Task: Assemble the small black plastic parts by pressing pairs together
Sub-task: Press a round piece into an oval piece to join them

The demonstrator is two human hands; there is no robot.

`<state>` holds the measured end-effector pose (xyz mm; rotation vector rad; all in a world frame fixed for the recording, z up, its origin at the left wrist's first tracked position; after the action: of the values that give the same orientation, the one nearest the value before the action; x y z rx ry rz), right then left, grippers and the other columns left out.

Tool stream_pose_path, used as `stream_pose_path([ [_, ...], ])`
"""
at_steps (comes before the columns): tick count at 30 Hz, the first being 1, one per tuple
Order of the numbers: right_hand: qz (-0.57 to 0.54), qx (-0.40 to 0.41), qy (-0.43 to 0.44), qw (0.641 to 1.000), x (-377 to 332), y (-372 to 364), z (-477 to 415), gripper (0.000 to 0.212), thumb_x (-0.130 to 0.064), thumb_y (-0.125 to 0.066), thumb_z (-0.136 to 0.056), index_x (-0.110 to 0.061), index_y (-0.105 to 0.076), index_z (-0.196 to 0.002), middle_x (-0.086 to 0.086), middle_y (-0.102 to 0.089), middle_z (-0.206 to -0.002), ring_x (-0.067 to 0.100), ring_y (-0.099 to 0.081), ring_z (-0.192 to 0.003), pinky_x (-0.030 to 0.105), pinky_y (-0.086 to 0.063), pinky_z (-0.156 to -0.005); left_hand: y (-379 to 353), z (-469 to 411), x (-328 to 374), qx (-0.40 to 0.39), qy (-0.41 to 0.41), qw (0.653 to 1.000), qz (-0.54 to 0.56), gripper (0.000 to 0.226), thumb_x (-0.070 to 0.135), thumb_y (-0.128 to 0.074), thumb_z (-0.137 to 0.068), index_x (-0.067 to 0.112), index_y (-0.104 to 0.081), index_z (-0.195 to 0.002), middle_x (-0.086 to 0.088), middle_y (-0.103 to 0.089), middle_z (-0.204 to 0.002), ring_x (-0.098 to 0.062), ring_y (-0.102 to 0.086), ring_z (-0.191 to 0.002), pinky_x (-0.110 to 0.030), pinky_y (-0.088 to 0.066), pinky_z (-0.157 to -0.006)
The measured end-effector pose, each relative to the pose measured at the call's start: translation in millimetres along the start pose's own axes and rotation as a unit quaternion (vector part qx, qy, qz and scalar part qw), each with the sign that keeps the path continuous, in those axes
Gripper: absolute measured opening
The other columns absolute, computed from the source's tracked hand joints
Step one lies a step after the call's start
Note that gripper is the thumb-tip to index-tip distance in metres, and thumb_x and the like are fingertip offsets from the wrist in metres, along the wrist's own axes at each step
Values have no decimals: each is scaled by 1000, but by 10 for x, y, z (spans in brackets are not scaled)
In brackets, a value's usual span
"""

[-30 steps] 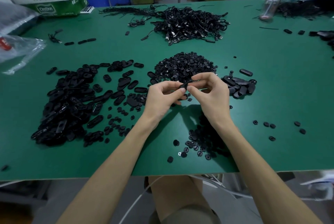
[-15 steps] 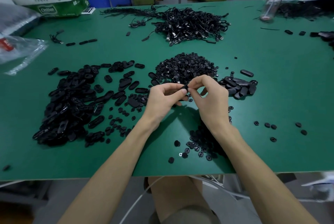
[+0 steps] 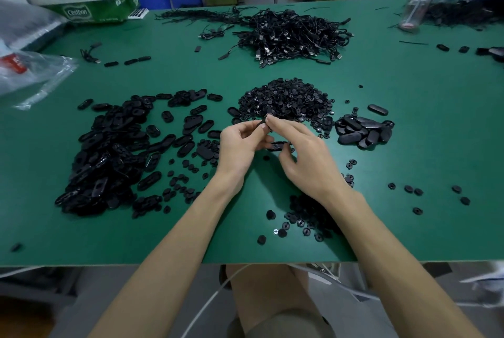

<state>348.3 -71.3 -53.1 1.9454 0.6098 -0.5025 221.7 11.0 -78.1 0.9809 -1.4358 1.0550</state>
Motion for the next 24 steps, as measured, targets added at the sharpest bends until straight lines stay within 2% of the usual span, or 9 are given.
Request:
stream_pose_path([
  [5, -12, 10, 5, 1000, -3, 9, -12, 64, 2, -51, -93, -24, -50, -151, -7, -56, -146, 6, -50, -134, 26, -44, -111, -5, 2, 21, -1, -6, 1000, -12, 12, 12, -69, -99, 5, -76, -105, -9, -78, -87, -17, -73, -74, -25, -59, -74],
  [9, -53, 78, -7, 996, 8, 96, -10, 52, -1, -54, -98, -19, -54, -147, -5, -62, -137, 8, -55, -127, 22, -44, -108, -34, 20, 32, -13, -11, 999, -30, 10, 10, -67, -99, 4, -73, -104, -2, -75, -77, -17, -73, -72, -27, -60, -73],
  [13, -75, 134, -39, 987, 66, 199, -21, 28, -6, -59, -102, -14, -70, -127, 2, -66, -114, 10, -62, -101, 14, -48, -87, -126, 57, 61, -60, -32, 995, -68, 9, 8, -67, -99, 3, -72, -105, -1, -73, -72, -16, -71, -68, -30, -60, -70],
  [17, -73, 140, -70, 985, 121, 229, -8, 13, -7, -65, -98, -12, -72, -108, 3, -68, -101, 11, -63, -89, 8, -43, -78, -174, 88, 83, -85, -50, 991, -94, 8, 6, -69, -97, 3, -72, -104, -6, -74, -72, -15, -71, -65, -26, -58, -66],
  [24, -98, 122, -81, 984, 95, 205, -7, 12, -8, -64, -98, -18, -68, -104, 2, -65, -93, 9, -62, -84, 9, -44, -72, -178, 95, 86, -93, -55, 988, -107, 7, 2, -66, -98, 3, -71, -102, -4, -74, -72, -17, -70, -66, -29, -61, -71],
])
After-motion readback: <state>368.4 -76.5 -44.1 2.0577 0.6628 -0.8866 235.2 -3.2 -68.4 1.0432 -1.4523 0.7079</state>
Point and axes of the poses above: each hand's wrist, its own z-axis away from the middle knuckle, its own y-axis out of the back of the hand, x = y × z, the point moved 5 cm from there along -z, towards the middle knuckle
